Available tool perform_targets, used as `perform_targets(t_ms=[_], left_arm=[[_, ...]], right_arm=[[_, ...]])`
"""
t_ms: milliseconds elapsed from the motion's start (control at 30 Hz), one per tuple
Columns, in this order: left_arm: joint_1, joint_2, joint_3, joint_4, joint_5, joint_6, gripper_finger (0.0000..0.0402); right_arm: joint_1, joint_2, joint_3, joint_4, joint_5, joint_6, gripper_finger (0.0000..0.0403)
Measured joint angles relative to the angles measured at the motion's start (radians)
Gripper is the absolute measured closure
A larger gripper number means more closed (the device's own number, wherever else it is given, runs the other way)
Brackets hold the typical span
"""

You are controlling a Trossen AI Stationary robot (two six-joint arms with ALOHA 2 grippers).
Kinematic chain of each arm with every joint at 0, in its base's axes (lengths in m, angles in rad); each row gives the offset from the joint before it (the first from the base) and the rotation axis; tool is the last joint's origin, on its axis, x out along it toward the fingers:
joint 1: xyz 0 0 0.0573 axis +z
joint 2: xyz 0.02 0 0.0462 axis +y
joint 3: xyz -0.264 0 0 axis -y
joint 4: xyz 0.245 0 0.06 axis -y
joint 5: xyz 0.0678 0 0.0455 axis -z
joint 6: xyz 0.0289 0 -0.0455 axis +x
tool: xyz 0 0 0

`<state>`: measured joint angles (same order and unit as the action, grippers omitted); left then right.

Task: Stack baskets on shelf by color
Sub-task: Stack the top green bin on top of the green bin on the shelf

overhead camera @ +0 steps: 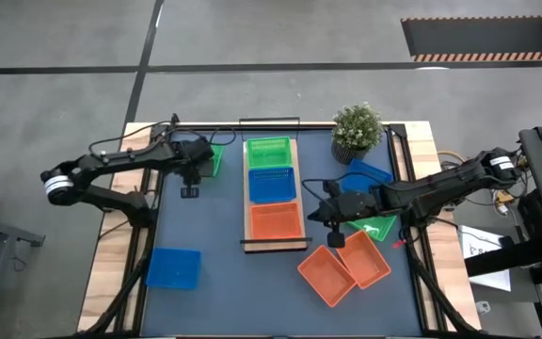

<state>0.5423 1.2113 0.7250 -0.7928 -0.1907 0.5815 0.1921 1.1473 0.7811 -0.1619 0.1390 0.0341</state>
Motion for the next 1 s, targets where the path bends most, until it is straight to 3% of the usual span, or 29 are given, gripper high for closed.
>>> perform_targets(t_ms=[167, 433, 567, 900, 1000], left_arm=[[-0.001, -0.025, 0.013, -0.039, -0.005, 0.002, 0.0287], [0.029, -0.058, 0.056, -0.048, -0.007, 0.081, 0.0283], [0.062, -0.002, 0.053, -0.01, 0.078, 0.081, 0.0283], [0.093, 0.16, 0.053, 0.005, 0.063, 0.09, 0.0286], [0.093, 0.185, 0.052, -0.002, 0.063, 0.088, 0.0315]], right_arm=[[0.0, 0.007, 0.0, -0.003, 0.0, 0.0, 0.0394], [-0.004, 0.001, 0.0, -0.018, -0.007, -0.094, 0.0394], [-0.019, 0.0, 0.005, -0.021, -0.007, -0.192, 0.0394], [-0.042, -0.007, 0.013, -0.085, -0.008, -0.235, 0.0394], [-0.042, -0.014, 0.013, -0.099, -0.008, -0.258, 0.0394]])
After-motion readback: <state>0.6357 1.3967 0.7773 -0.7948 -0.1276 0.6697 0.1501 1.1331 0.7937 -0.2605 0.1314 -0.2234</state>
